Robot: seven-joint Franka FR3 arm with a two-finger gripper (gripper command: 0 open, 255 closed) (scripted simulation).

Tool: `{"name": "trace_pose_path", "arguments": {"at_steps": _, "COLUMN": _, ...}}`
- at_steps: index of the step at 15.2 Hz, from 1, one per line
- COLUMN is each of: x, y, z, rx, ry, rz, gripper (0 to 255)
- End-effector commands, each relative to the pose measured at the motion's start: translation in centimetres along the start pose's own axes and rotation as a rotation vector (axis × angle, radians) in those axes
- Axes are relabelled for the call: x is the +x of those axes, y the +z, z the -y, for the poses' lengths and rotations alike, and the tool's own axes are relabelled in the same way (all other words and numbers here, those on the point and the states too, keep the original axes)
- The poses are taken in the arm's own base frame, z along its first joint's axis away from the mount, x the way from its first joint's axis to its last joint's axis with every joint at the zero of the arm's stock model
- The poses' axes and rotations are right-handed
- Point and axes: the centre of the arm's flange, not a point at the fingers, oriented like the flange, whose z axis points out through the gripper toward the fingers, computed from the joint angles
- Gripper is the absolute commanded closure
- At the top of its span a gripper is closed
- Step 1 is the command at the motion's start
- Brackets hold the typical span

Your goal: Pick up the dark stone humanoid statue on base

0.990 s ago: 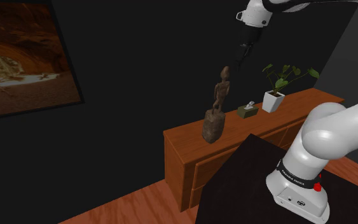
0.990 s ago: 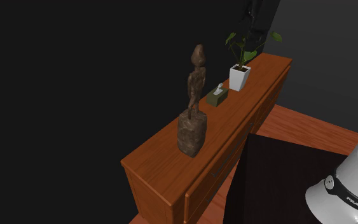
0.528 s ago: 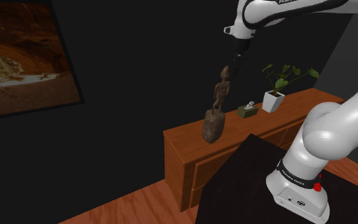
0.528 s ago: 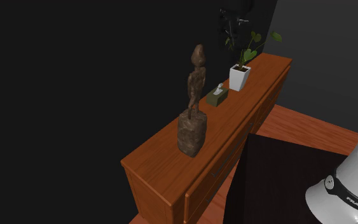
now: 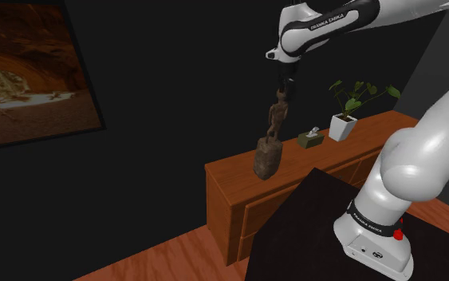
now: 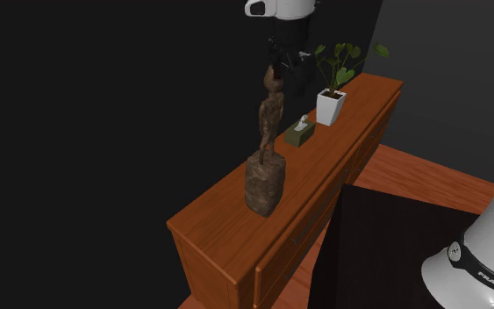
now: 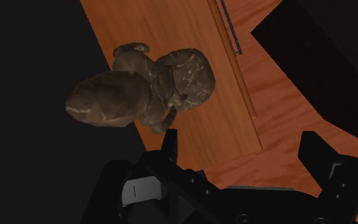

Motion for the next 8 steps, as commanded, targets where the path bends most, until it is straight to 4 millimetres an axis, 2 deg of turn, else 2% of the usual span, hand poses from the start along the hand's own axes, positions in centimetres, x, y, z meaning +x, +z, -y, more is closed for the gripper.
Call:
{"name": "trace_pose_path", "arguments": {"at_steps": 1, "x": 1.0, "y": 1.7, "z": -1.9, "rx": -0.01, "ry": -0.09, "rz": 0.03, "gripper": 0}}
{"name": "trace_pose_path", "arguments": {"at_steps": 7, "x": 4.2, "y": 6.6, "z": -7.0, "rx": -0.038, "ry": -0.335, "rz": 0.115, "gripper": 0}}
{"name": "trace_pose_path", "arguments": {"at_steps": 8, "x": 4.3, "y": 7.2, "z": -6.9, "rx": -0.038, "ry": -0.335, "rz": 0.115, "gripper": 0}}
